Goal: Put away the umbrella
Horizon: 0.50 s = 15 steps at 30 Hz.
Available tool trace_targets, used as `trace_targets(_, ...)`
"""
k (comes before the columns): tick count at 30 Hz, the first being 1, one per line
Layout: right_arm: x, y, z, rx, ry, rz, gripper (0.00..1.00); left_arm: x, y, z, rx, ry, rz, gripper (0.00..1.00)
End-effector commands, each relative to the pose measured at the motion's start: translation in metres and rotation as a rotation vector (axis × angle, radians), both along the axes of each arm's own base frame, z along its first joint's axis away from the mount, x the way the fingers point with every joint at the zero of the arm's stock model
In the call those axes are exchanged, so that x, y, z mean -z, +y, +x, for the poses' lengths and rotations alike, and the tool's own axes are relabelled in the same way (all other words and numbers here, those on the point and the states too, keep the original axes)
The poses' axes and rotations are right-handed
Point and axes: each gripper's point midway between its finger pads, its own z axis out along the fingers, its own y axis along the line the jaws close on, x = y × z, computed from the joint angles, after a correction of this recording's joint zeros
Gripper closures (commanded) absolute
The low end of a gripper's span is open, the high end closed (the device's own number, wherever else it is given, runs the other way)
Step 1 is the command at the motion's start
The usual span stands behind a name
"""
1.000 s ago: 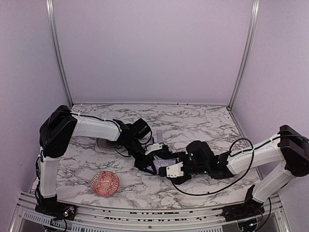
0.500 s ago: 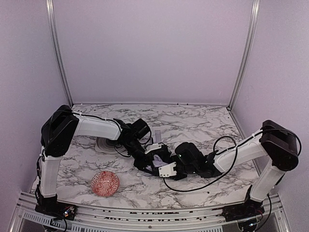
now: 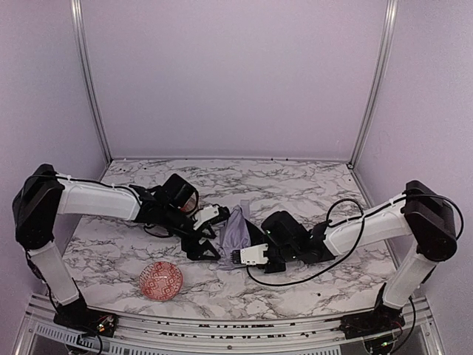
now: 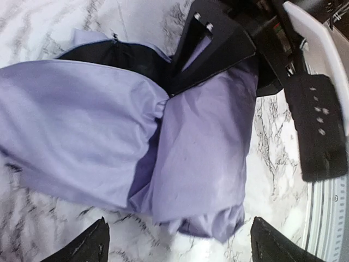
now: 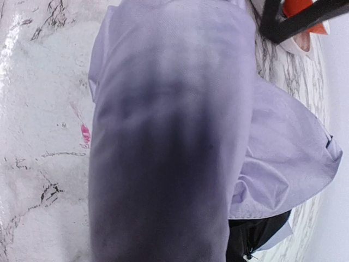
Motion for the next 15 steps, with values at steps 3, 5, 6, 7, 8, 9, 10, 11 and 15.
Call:
trace_targets(3, 0.051, -0.045, -0.038, 0.176, 0.393, -0.229, 0.73, -0.062, 0.007, 0.008, -0.003, -0.378, -0.284, 0.1)
trace_targets(5, 0.057, -0.052, -0.039, 0.244, 0.5, -0.264, 0.73, -0.066, 0.013, 0.003, 0.006, -0.431, -0.294, 0.12)
trace_targets(6, 0.059, -0.056, -0.039, 0.272, 0.56, -0.272, 0.72, -0.066, 0.015, 0.001, 0.01, -0.462, -0.285, 0.13)
trace_targets(7, 0.059, -0.057, -0.041, 0.285, 0.616, -0.274, 0.71, -0.066, 0.016, 0.0, 0.013, -0.499, -0.27, 0.14)
trace_targets(8, 0.06, -0.058, -0.042, 0.299, 0.67, -0.271, 0.7, -0.067, 0.016, -0.002, 0.027, -0.548, -0.252, 0.14)
trace_targets(9, 0.06, -0.056, -0.044, 0.307, 0.726, -0.256, 0.7, -0.056, 0.019, -0.011, 0.056, -0.578, -0.219, 0.14)
trace_targets(10, 0.057, -0.051, -0.046, 0.308, 0.77, -0.243, 0.7, -0.053, 0.017, -0.019, 0.098, -0.624, -0.198, 0.15)
trace_targets(11, 0.056, -0.053, -0.041, 0.34, 0.82, -0.219, 0.7, -0.049, 0.018, -0.022, 0.123, -0.664, -0.176, 0.15)
trace_targets(15, 0.053, -0.044, -0.048, 0.343, 0.978, -0.179, 0.69, -0.036, 0.011, -0.028, 0.171, -0.759, -0.092, 0.13)
